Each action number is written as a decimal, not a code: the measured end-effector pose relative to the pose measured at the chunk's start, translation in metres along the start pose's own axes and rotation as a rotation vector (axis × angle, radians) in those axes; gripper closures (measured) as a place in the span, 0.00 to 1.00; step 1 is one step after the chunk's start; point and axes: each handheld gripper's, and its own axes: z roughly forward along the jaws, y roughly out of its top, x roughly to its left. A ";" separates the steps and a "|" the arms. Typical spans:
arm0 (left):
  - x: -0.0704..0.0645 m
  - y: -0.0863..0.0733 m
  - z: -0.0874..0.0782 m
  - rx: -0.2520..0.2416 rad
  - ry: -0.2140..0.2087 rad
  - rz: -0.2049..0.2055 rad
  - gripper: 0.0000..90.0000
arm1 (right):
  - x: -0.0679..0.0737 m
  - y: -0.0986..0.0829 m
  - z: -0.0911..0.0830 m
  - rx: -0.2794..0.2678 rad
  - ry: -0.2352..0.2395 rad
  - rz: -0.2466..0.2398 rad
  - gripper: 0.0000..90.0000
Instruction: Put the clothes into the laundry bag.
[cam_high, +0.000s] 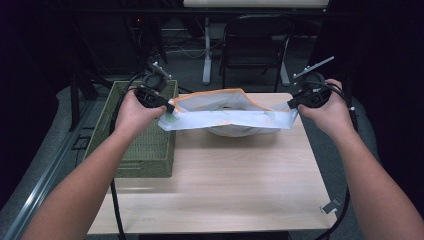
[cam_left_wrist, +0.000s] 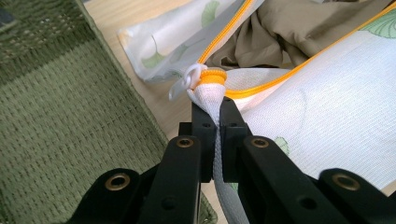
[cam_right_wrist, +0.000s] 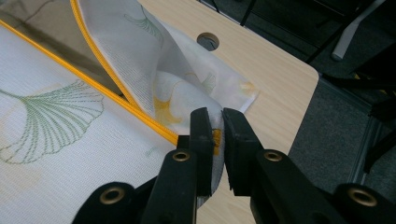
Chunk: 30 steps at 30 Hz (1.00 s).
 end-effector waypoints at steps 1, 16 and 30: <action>0.000 0.001 -0.002 -0.004 0.002 0.001 0.98 | 0.000 0.001 -0.002 -0.006 -0.003 0.001 0.92; -0.011 0.013 -0.045 -0.057 0.025 0.016 0.98 | -0.001 0.017 -0.042 -0.063 -0.036 -0.004 0.92; -0.012 0.002 -0.036 -0.040 0.007 0.016 0.98 | 0.003 0.008 -0.042 -0.052 -0.030 -0.017 0.92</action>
